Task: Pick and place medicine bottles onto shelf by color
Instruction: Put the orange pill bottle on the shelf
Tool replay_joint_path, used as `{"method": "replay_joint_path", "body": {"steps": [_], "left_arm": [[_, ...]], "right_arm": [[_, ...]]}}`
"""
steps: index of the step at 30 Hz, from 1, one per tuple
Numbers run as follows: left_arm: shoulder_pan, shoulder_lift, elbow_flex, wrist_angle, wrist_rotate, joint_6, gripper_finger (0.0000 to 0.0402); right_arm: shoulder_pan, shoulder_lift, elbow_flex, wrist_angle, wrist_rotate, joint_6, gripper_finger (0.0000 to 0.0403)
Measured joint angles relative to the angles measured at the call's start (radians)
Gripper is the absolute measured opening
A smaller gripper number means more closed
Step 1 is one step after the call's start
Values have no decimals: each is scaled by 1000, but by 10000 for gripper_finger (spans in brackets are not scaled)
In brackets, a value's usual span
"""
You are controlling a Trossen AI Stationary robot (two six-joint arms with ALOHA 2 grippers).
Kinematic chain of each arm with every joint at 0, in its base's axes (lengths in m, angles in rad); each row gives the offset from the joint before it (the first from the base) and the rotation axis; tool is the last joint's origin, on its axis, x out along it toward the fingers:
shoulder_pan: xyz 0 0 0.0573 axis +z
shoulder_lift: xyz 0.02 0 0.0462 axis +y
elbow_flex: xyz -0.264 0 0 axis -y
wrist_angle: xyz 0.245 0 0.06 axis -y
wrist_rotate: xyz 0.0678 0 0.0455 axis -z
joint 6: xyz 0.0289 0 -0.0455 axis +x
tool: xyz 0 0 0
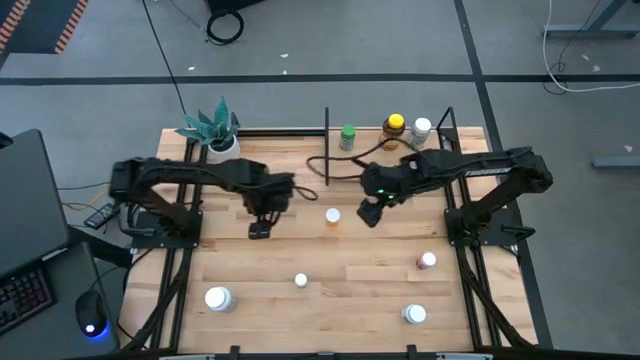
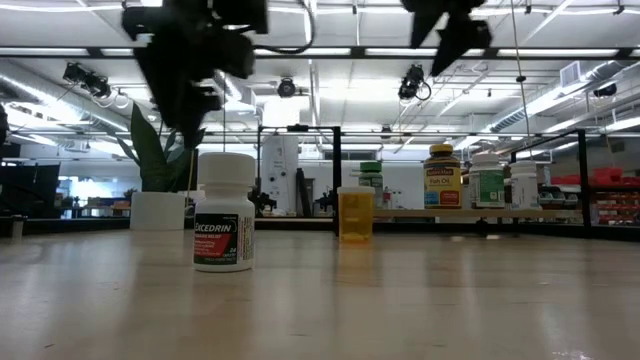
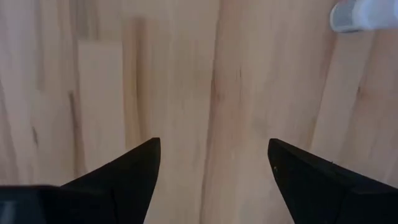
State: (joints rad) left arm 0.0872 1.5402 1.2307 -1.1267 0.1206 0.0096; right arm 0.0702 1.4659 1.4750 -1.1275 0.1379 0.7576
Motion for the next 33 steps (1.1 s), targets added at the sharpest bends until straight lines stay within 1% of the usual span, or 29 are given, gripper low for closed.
{"method": "replay_joint_path", "body": {"steps": [6, 9, 12, 18, 23, 28, 33], "left_arm": [[-2, -137, -183, -7, 0, -105, 302], [-3, -189, -249, -5, 2, -136, 302], [-2, -222, -288, 18, 2, -171, 302], [-3, -243, -304, 34, 2, -191, 302], [-2, -242, -304, 100, 1, -209, 302], [-2, -241, -304, 141, 1, -210, 302], [-2, -241, -304, 146, 1, -210, 302]], "right_arm": [[-32, 122, 0, 128, -40, -72, 289], [-58, 176, 3, 168, -104, -105, 287], [-82, 227, 34, 167, -137, -132, 288], [-107, 314, 129, 164, -143, -214, 302], [-121, 385, 203, 93, -142, -272, 321], [-133, 437, 214, 21, -145, -290, 349], [-141, 468, 214, 43, -172, -290, 379]]}}
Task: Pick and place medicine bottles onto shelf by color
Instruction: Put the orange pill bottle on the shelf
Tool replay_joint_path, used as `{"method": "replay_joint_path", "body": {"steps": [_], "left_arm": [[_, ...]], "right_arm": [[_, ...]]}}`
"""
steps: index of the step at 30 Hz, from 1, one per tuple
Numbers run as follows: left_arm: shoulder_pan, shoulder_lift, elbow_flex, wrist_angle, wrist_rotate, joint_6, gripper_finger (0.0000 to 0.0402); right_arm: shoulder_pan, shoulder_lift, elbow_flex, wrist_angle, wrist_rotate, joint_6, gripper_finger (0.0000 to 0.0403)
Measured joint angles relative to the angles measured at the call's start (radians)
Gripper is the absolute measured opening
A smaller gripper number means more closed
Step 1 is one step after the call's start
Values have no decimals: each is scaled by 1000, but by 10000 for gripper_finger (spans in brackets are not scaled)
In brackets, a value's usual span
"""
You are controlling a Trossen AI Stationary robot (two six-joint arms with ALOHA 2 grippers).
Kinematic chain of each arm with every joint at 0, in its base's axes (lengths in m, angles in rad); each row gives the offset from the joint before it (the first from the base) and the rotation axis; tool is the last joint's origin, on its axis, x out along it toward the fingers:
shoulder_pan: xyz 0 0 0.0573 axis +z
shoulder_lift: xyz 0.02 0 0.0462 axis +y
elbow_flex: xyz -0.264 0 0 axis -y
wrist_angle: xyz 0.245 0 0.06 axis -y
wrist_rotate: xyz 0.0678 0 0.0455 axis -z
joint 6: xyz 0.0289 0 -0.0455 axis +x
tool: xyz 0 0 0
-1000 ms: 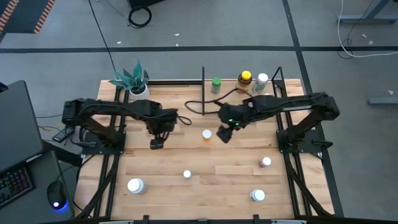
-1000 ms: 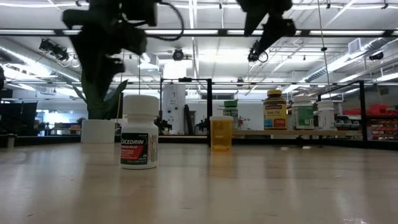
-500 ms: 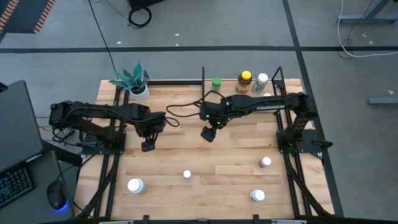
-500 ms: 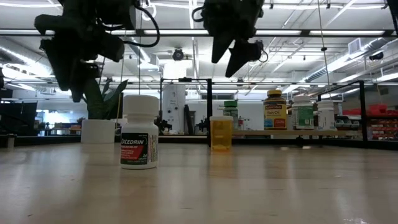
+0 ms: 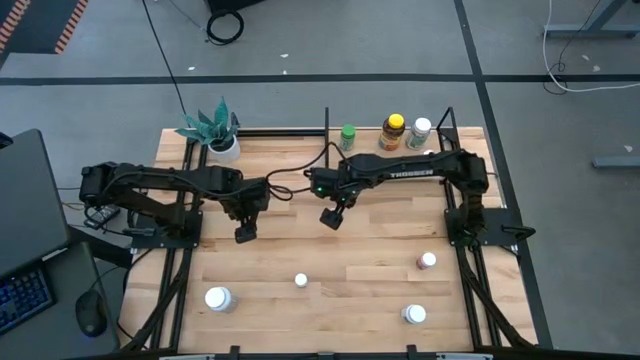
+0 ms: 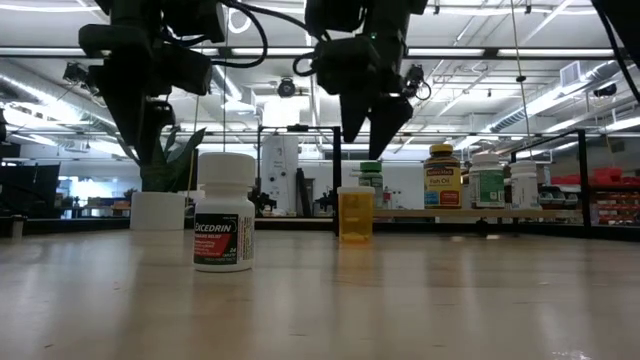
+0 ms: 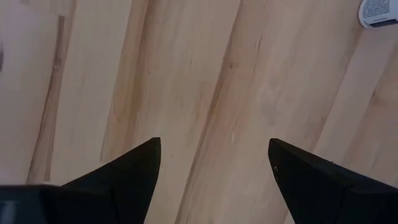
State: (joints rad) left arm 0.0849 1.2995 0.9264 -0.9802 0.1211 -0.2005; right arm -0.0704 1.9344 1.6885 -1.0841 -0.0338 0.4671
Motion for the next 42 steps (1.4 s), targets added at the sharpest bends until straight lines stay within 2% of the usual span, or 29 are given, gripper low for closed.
{"method": "replay_joint_path", "body": {"steps": [6, 18, 31, 42], "left_arm": [[0, 0, 0, -2, 0, 2, 302], [0, 1, 0, 2, 0, 1, 302], [0, 1, 0, 6, 0, -23, 302], [0, 1, 0, 12, -10, -26, 302]], "right_arm": [[-2, 25, -1, 56, 3, 32, 399], [-4, 109, -2, 53, -24, 111, 394], [-4, 128, -2, 48, -41, 160, 393], [-16, 128, -2, 63, -34, 213, 358]]}}
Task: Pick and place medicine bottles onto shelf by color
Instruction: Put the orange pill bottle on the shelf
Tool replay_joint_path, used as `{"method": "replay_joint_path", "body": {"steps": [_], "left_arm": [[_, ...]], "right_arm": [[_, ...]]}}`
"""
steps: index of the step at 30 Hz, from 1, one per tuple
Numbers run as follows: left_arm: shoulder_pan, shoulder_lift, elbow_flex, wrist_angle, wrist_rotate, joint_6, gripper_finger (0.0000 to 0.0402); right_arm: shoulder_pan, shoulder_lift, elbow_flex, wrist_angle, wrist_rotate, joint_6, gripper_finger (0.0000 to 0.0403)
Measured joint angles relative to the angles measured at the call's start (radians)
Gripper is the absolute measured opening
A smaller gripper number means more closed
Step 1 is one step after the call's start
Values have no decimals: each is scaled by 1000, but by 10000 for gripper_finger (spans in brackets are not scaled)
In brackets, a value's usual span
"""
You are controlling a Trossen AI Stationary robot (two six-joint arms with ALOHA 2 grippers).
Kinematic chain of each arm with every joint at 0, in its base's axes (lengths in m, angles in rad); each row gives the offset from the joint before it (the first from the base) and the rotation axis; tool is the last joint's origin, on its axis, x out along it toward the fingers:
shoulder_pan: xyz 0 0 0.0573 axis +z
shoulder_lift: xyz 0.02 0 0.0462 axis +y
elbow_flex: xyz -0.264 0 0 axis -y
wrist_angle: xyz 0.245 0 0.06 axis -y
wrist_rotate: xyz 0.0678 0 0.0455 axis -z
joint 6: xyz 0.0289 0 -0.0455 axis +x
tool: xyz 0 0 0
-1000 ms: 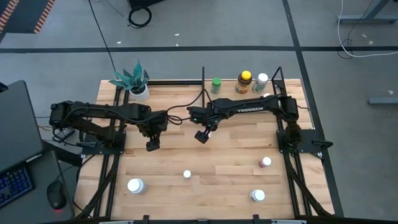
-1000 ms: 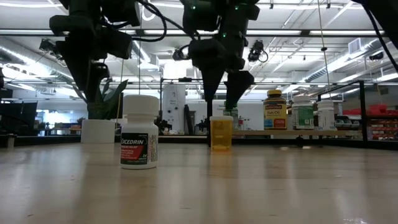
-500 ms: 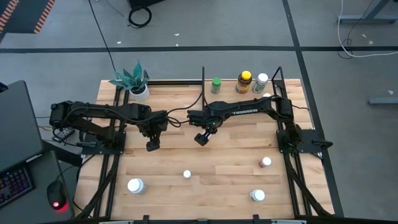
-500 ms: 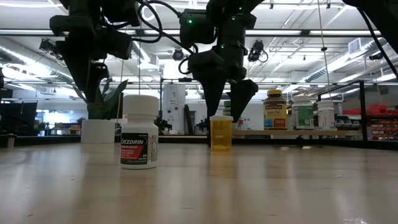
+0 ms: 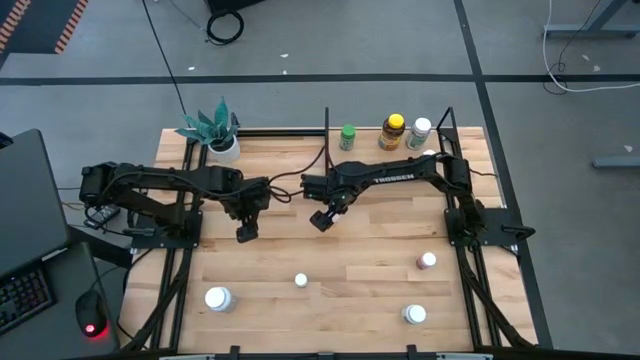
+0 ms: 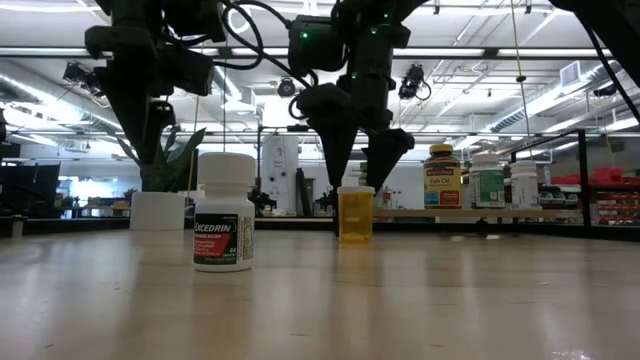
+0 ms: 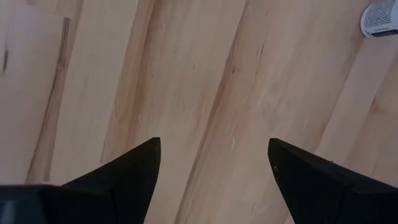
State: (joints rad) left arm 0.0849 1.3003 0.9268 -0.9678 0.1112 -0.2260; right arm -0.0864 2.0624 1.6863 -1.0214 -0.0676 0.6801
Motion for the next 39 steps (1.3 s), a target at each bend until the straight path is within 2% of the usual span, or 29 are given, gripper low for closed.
{"method": "replay_joint_path", "body": {"steps": [10, 21, 27, 39], "left_arm": [[0, 0, 0, 1, -6, 0, 297], [0, 0, 0, 2, -6, -7, 276], [0, 0, 0, 4, -6, -18, 268], [0, 0, 0, 4, -6, -24, 260]], "right_arm": [[-7, 0, 0, -2, -5, 24, 330], [-9, -1, -70, 29, -29, 27, 325], [-9, -1, -73, 53, -7, 26, 318], [-9, -1, -73, 85, -31, 35, 305]]}}
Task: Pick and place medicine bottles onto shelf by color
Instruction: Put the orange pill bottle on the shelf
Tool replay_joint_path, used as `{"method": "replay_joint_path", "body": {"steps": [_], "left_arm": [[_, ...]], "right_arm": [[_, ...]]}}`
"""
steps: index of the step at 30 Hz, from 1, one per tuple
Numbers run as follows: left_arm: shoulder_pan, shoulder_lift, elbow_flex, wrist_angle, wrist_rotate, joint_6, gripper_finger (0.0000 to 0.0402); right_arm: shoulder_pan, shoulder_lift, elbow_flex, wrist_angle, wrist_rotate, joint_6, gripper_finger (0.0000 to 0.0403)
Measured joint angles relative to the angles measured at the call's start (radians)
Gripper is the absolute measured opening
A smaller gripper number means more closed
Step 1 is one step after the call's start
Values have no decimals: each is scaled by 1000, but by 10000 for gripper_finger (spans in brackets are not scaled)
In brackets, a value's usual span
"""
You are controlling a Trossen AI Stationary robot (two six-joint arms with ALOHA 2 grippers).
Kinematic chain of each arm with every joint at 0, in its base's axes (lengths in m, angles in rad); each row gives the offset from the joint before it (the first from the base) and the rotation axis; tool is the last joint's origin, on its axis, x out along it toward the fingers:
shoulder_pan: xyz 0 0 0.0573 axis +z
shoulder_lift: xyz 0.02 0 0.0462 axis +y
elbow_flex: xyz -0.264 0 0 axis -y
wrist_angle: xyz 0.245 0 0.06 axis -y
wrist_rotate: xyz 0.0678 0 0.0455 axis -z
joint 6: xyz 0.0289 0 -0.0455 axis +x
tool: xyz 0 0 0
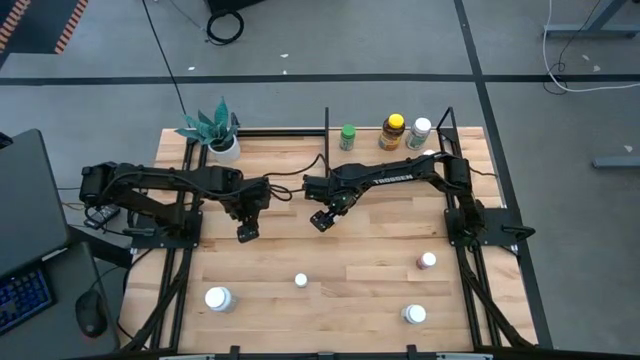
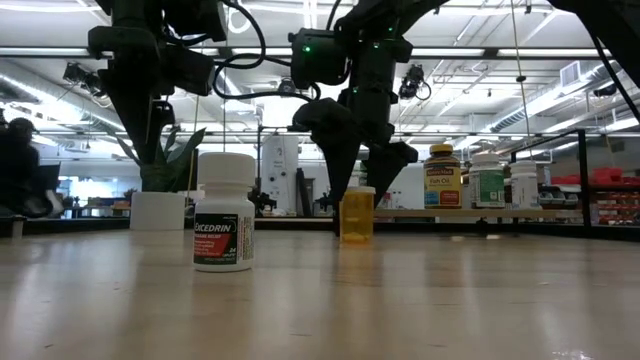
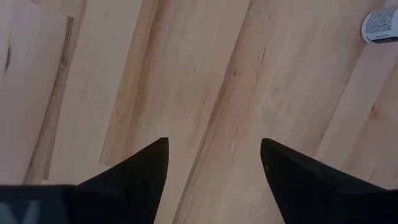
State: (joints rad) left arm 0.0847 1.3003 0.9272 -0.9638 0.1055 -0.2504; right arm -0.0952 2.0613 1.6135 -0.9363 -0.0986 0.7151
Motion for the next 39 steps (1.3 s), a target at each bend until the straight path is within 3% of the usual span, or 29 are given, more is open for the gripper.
{"method": "replay_joint_path", "body": {"steps": [15, 24, 31, 39], "left_arm": [[0, 0, 0, 0, 0, 1, 258], [0, 0, 0, 1, 0, 2, 249], [0, 0, 0, 4, -6, 2, 247], [0, 0, 0, 6, -7, 1, 243]], "right_arm": [[-3, 0, 0, -6, 0, -12, 216], [-39, -34, 0, -106, -3, -43, 239], [-95, -123, 0, -114, -1, -45, 220], [-184, -207, 1, -113, 83, -69, 234]]}}
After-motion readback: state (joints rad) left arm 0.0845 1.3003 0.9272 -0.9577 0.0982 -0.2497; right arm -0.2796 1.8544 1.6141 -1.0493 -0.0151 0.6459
